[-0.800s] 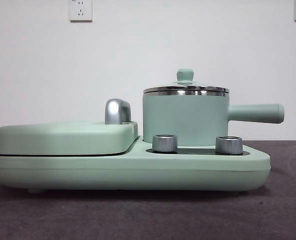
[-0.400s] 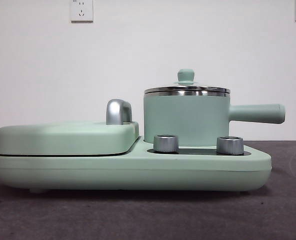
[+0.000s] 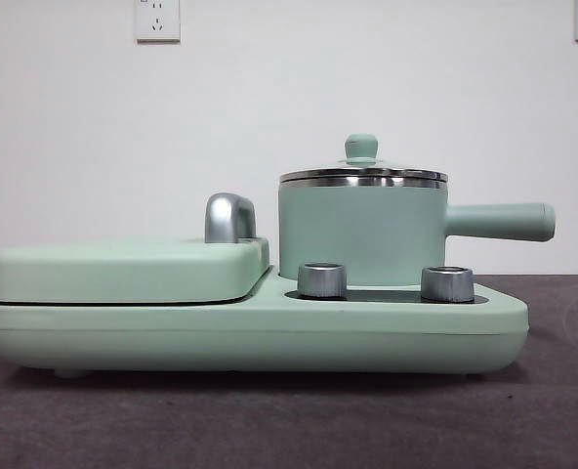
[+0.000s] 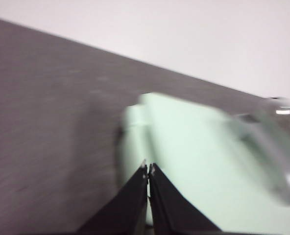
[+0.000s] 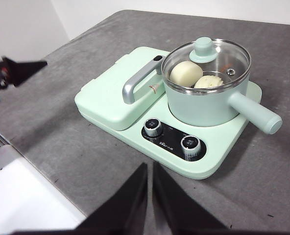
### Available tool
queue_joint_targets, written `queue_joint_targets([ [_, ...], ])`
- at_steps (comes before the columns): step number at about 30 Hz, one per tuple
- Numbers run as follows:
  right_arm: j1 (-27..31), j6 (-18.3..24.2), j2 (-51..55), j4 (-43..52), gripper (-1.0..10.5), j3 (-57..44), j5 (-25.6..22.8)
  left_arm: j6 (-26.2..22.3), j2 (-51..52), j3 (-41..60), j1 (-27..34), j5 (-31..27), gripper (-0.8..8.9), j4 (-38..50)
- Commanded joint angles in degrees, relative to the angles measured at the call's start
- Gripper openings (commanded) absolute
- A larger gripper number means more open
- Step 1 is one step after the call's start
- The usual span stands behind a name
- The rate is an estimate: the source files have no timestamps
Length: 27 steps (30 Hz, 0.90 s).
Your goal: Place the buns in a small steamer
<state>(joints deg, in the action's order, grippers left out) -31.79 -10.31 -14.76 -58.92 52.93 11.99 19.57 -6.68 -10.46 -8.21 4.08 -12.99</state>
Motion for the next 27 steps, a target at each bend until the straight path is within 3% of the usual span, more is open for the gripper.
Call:
queue_joint_targets([
  [1, -0.33, 0.48, -0.07, 0.59, 0.2, 0.24, 0.02, -6.62, 3.17, 2.91, 2.73, -0.57, 0.07, 0.13],
  [5, -0.33, 0.48, -0.07, 0.61, 0.2, 0.24, 0.02, -12.81, 5.90, 5.95, 4.94, -0.94, 0.07, 0.55],
  [27, -0.33, 0.48, -0.07, 0.61, 0.2, 0.24, 0.02, -12.90, 6.49, 9.73, 6.27, -3.28, 0.07, 2.27],
])
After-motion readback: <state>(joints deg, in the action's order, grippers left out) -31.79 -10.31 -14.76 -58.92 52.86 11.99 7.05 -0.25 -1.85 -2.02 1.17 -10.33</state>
